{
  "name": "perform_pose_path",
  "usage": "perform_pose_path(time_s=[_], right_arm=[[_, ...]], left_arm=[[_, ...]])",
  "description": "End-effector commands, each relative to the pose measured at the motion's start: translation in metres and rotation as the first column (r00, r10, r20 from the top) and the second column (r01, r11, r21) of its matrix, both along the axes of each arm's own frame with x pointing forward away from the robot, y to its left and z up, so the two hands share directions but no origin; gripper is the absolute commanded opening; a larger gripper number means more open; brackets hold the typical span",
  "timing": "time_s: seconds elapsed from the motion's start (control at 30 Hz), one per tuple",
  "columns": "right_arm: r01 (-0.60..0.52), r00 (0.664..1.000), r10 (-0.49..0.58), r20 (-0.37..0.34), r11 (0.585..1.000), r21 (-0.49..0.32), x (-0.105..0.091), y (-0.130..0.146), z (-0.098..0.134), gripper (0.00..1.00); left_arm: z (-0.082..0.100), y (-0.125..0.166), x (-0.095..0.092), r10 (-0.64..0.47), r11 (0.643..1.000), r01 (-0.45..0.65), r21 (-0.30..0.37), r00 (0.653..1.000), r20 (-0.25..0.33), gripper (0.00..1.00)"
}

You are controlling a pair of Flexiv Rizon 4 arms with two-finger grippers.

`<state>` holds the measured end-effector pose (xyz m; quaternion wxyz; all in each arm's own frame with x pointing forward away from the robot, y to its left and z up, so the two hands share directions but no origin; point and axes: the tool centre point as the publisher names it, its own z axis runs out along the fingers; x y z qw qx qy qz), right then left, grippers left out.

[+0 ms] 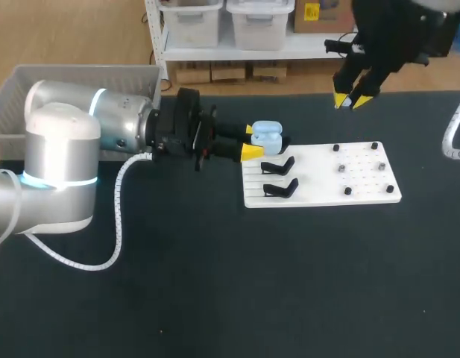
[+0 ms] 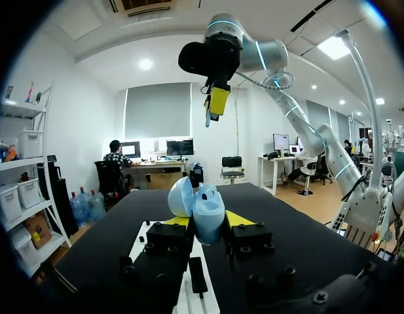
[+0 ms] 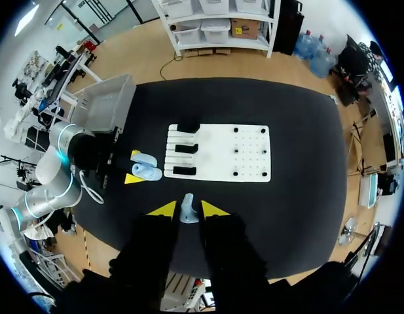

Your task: Pick up each earbud case from the left stands, insert the matching earbuds, close the lid, and place the case in the box.

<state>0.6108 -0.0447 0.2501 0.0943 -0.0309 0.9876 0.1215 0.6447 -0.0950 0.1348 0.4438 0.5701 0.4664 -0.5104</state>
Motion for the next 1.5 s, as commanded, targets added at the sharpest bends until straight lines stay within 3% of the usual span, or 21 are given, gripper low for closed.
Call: perform_pose_path(time_s=[0.03,0.23,0.37,0.57,0.83,1.1,1.5], right_arm=[[0.002,1.000,-0.002,0.006,1.000,0.004,-0.003,-0.002,0.000,0.00],[0.002,1.000,-0.002,0.006,1.000,0.004,-0.003,-0.002,0.000,0.00],[-0.134,0.991,0.136,0.022,0.988,-0.075,-0.003,0.017,0.003,0.00],[-0.328,0.944,0.330,-0.009,0.934,-0.143,-0.004,0.045,-0.002,0.00],[-0.453,0.891,0.448,-0.066,0.878,-0.153,-0.006,0.068,-0.010,0.00],[-0.539,0.842,0.530,-0.097,0.819,-0.196,-0.012,0.094,-0.023,0.00],[-0.591,0.806,0.576,-0.138,0.773,-0.230,-0.019,0.111,-0.040,0.00]], left_arm=[[-0.001,0.000,-0.001,0.005,1.000,-0.005,-0.003,1.000,0.003,0.00],[-0.001,0.000,-0.001,0.005,1.000,-0.005,-0.003,1.000,0.003,0.00],[-0.001,0.000,-0.001,0.005,1.000,-0.005,-0.003,1.000,0.003,0.00],[-0.001,0.000,-0.001,0.005,1.000,-0.005,-0.003,1.000,0.003,0.00],[-0.001,0.000,-0.001,0.005,1.000,-0.005,-0.003,1.000,0.003,0.00],[-0.001,0.000,-0.001,0.005,1.000,-0.005,-0.003,1.000,0.003,0.00],[-0.001,0.000,-0.001,0.005,1.000,-0.005,-0.003,1.000,0.003,0.00]])
